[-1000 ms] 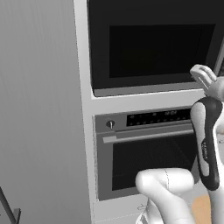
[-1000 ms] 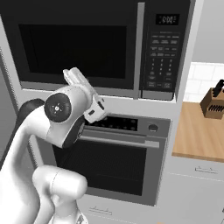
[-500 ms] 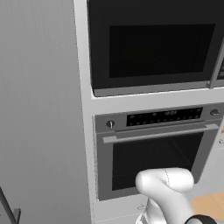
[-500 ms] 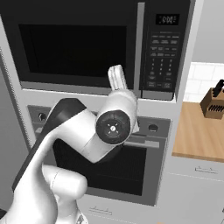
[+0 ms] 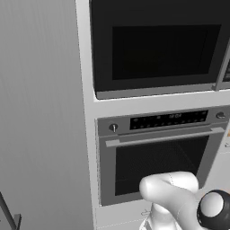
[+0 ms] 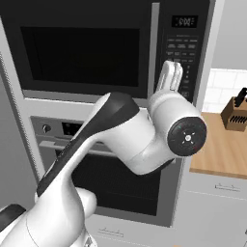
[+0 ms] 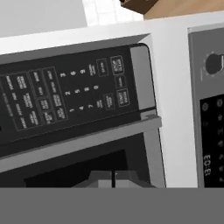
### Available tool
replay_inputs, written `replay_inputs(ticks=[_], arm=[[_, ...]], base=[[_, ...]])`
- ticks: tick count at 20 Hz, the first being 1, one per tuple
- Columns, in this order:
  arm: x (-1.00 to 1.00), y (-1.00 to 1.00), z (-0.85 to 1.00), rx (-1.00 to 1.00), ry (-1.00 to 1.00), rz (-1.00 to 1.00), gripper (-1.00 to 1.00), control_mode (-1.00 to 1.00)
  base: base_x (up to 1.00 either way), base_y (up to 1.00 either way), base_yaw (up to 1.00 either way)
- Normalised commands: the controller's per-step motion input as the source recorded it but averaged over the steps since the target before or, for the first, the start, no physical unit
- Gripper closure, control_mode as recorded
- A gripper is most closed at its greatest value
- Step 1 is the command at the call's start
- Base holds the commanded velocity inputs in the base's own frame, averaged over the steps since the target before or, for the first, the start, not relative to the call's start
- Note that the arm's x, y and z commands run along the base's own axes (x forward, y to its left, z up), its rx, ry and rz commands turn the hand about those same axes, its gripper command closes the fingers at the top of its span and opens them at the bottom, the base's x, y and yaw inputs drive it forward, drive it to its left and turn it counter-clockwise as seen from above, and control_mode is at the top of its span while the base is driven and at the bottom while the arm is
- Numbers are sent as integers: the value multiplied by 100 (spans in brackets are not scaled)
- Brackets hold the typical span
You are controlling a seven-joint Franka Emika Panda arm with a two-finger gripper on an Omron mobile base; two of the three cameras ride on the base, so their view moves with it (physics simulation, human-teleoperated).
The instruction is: Open the microwave, place the bowl with waffle inside the microwave, then close the microwave door and turn it on.
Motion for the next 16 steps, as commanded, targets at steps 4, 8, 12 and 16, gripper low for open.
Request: replay_inputs(ticks=[4,8,12,16], arm=[[30,-1,-23,7,0,0,100,-100],[43,0,-28,5,0,0,100,-100],[54,-2,-31,7,0,0,100,-100],[58,-16,-15,11,-11,0,100,-100]], base=[[0,0,0],[0,0,0],[0,0,0],[0,0,0]])
